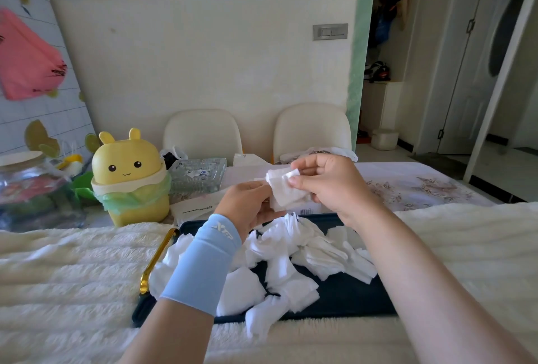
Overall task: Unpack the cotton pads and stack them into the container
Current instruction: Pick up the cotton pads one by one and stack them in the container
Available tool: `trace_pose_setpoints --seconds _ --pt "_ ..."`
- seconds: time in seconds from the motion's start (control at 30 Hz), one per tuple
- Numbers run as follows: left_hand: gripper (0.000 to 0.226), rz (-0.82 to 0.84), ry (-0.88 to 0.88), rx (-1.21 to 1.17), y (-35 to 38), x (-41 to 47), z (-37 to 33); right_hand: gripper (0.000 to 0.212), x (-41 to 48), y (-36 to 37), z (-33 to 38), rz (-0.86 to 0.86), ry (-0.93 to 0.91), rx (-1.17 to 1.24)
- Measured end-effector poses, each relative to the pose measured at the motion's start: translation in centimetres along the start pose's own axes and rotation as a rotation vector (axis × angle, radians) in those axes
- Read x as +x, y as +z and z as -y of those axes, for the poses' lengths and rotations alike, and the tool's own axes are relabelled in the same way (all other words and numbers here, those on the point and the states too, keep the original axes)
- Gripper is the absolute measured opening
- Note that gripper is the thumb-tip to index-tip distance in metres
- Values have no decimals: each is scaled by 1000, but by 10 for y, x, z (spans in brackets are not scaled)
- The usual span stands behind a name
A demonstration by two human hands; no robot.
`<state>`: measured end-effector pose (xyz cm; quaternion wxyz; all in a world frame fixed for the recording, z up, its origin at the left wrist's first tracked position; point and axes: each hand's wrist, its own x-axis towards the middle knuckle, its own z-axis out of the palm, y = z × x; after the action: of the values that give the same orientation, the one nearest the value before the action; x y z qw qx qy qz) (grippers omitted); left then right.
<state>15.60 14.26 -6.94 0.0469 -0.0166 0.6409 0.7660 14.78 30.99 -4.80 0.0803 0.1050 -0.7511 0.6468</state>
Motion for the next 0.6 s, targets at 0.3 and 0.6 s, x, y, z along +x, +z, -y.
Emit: trace_pose_setpoints --seconds 0.3,0.6 --pt "18 -31 13 199 -4 2 -3 30 -8 -28 19 218 -171 -323" --pt "25 147 5 219 3 -2 -2 29 -7 -16 15 172 -273 -327"
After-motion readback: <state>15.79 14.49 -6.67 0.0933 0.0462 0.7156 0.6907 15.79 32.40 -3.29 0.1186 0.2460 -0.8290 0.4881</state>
